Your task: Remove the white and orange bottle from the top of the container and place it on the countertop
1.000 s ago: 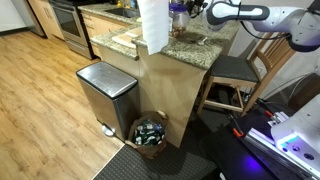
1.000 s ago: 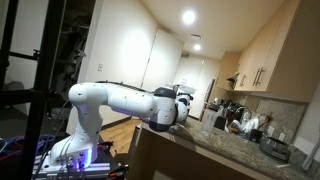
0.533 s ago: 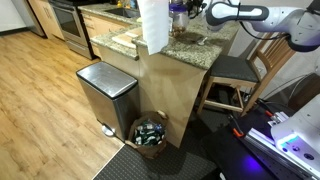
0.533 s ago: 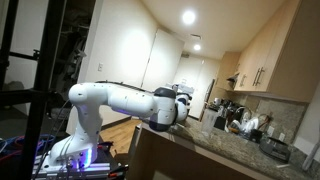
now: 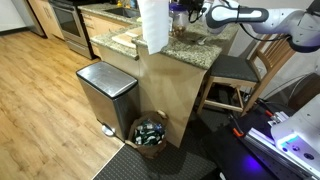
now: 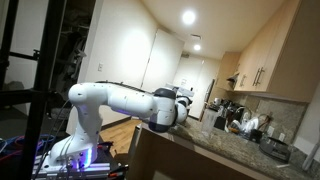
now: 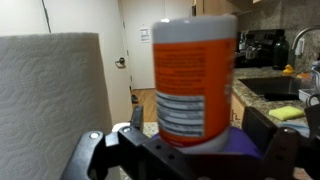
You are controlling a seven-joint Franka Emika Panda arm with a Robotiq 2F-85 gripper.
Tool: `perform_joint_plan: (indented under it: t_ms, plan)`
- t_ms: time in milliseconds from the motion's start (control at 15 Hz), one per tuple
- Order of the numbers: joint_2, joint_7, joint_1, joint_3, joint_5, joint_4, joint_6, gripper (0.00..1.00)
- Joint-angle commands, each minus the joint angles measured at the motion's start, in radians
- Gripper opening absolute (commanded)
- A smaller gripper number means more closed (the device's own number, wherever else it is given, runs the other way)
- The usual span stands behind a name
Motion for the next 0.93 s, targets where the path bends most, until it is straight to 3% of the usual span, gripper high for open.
perform_joint_plan:
  t_ms: [0,867]
  plan:
    - [-0.015,-0.049,-0.003,-0.02,0.07,0.039,0.0,1.0]
    - [-0.002,-0.01,-0.023,0.0,0.018,0.025,-0.03,1.0]
